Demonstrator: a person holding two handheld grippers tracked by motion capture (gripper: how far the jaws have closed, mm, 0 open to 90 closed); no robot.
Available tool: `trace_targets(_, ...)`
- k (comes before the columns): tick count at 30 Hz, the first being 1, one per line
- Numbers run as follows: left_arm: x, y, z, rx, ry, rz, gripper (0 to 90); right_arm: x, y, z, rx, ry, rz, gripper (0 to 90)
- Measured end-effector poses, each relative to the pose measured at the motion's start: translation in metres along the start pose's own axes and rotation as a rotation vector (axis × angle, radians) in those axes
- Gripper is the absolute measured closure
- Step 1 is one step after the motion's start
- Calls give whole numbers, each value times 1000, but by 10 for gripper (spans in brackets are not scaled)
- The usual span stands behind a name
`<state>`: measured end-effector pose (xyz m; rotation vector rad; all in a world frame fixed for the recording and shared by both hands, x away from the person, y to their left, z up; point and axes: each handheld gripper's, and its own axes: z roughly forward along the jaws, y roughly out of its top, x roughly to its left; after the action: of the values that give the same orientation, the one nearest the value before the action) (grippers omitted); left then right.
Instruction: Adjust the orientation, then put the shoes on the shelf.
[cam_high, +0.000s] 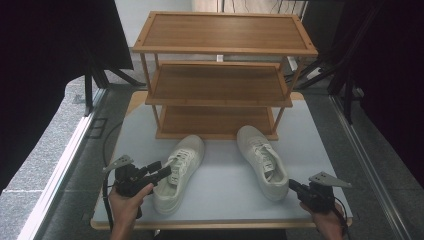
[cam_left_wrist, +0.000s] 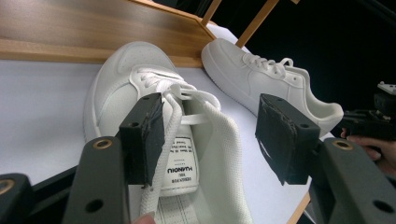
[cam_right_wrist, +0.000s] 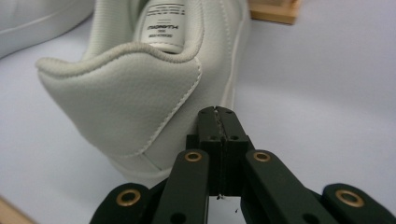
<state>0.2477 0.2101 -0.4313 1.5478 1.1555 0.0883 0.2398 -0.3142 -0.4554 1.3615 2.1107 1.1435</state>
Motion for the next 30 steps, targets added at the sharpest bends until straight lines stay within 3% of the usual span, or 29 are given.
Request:
trace_targets(3, 3, 0, -1, -4, 0, -8, 419, 2, -1, -1, 5, 3, -9, 896)
trace_targets(5, 5, -1, -4, -11, 2, -15, 419, -3, -1, -1, 1, -6, 1, 846)
trace_targets(7, 6, -1, -8, -26, 1, -22, 418, -13, 0, -3, -29, 10, 35, 777)
trace_targets(15, 7, -2, -23, -65, 26, -36, 423, -12, 10, -9, -136, -29, 35, 589)
trace_targets(20, 4, -4, -19, -44, 47, -13, 424, -14, 17, -13, -206, -25, 38, 511)
trace_targets(26, 0, -4, -15, -28, 49, 6, 425, -7, 24, -14, -229, -4, 16, 476)
trace_targets(30, -5, 1, -13, -20, 77, 41, 426, -4, 36, -10, -232, 5, -3, 470)
